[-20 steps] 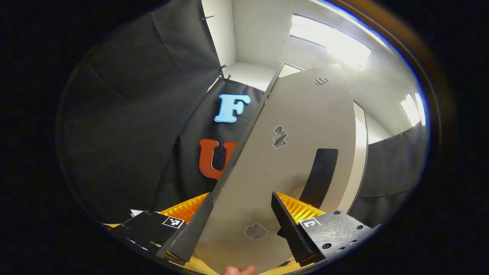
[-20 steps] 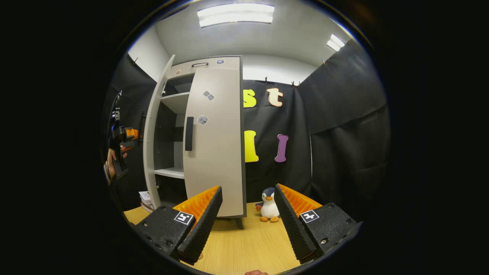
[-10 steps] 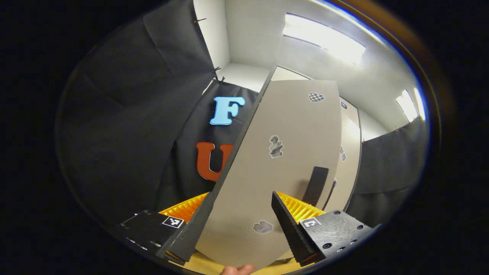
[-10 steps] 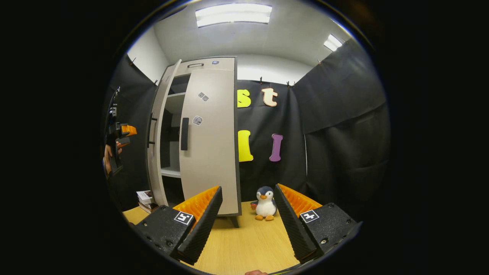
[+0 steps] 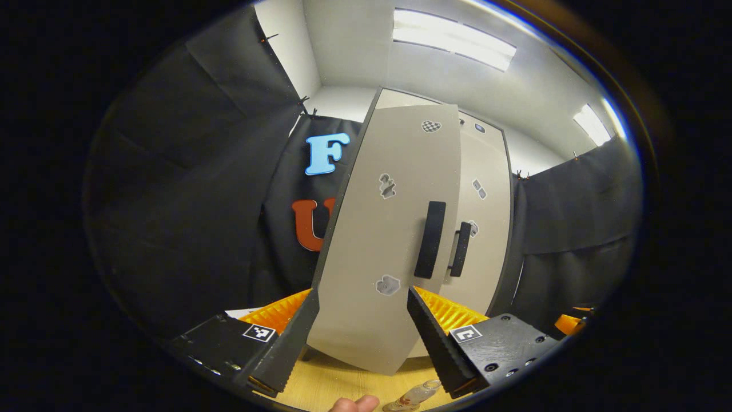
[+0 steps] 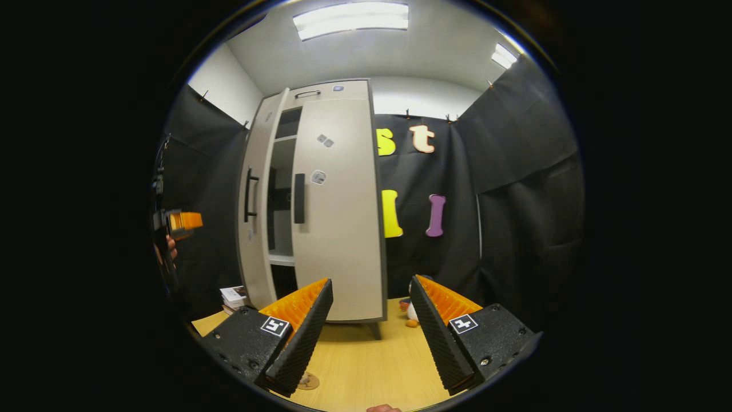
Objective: Grasp the bottle in the cabinet with the left hand and place it on the coaster, then close the right door with the right hand and the left door with the left hand.
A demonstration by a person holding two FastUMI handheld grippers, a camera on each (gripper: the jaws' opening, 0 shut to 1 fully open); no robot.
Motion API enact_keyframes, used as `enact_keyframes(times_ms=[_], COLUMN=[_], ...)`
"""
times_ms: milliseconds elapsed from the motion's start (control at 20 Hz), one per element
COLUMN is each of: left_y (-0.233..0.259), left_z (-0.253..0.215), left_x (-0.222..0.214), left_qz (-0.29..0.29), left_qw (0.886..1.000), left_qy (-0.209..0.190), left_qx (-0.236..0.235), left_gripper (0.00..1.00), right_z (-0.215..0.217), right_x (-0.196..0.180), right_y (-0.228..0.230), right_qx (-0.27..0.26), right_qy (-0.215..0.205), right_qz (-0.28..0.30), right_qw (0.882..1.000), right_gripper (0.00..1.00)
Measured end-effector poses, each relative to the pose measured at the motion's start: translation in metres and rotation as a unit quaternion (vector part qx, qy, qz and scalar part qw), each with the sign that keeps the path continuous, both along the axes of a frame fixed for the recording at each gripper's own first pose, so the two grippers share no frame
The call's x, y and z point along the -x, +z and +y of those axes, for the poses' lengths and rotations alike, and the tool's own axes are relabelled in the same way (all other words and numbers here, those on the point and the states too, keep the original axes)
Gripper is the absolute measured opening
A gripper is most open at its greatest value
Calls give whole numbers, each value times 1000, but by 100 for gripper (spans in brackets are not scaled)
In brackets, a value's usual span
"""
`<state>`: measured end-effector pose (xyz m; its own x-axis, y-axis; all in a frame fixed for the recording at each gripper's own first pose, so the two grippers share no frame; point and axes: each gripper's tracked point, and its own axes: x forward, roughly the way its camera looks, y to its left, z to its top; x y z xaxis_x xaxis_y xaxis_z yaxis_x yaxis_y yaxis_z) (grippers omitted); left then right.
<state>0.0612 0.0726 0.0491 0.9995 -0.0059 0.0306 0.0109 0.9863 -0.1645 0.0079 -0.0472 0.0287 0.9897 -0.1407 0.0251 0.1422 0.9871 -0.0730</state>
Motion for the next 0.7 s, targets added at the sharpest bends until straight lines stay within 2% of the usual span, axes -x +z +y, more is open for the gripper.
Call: enact_keyframes(times_ms=[100,300,350,450,700], left_y=[-26,-66,-73,-86,-107], left_z=[-6,-9,-12,-16,-29], left_x=[8,24,28,36,43], left_qz=[21,38,36,37,62], left_qw=[1000,998,998,996,995], left_qy=[0,36,41,52,44], left_qx=[-4,-32,-40,-57,-62], left_gripper=[99,100,95,95,95], right_z=[5,10,9,9,7], right_x=[-3,-4,-4,-3,-8], right_y=[0,-6,-10,-16,-16], right_qx=[7,13,14,10,11], right_qy=[9,21,20,20,15], right_qz=[6,20,27,40,49], right_qw=[1000,999,999,999,999], right_gripper=[83,84,83,84,83])
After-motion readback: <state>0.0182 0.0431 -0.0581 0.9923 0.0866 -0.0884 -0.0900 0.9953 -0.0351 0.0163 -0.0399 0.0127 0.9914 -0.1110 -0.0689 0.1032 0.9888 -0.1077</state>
